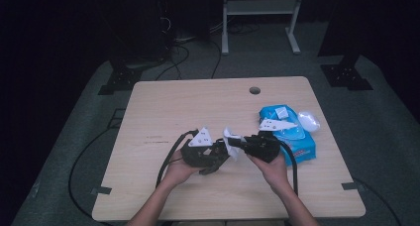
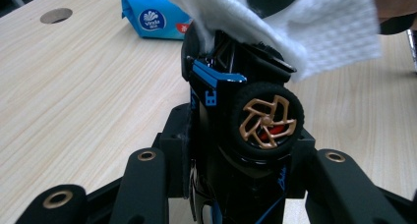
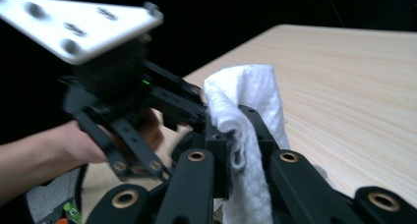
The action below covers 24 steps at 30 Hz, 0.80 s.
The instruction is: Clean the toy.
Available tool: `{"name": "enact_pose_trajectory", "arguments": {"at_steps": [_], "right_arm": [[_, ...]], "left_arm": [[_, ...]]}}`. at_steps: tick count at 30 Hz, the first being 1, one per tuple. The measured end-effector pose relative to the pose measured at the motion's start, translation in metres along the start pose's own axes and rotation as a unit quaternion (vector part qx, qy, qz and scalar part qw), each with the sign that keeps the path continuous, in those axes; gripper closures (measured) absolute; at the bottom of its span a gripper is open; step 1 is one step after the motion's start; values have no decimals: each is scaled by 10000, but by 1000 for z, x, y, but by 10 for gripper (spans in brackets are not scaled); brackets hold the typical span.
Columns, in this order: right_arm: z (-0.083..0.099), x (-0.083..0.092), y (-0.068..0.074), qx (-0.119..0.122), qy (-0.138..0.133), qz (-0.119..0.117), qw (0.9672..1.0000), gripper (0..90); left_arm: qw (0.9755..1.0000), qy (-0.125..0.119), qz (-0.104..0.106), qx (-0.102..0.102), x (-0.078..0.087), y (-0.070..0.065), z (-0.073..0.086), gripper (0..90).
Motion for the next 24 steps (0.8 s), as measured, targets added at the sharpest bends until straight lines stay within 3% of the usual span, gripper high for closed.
{"name": "enact_pose_trajectory", "arguments": {"at_steps": [5, 10, 17, 24], "right_arm": [[4, 1, -7, -53, 88, 132, 9999, 836], [19, 2, -22, -355, 142, 201, 9991, 836], [23, 7, -27, -416, 125, 326, 9985, 835], [40, 7, -39, -819, 181, 298, 9960, 835]], "left_arm": [[10000, -21, -15, 27, 3, 2, 1, 574], [10000, 43, -39, 10, 2, 3, 3, 574], [10000, -51, -49, 64, 5, 4, 2, 574], [9999, -105, -41, 45, 6, 4, -2, 574]]}}
Point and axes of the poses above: each handheld gripper's, and its own axes: x roughly backward along the jaws, z roughly out of its underside, y roughly to its left, the point moved 1 cm from there along -x, roughly forward along the jaws, and after that the axes turned 5 degrees about -z, right-handed, at the moved point
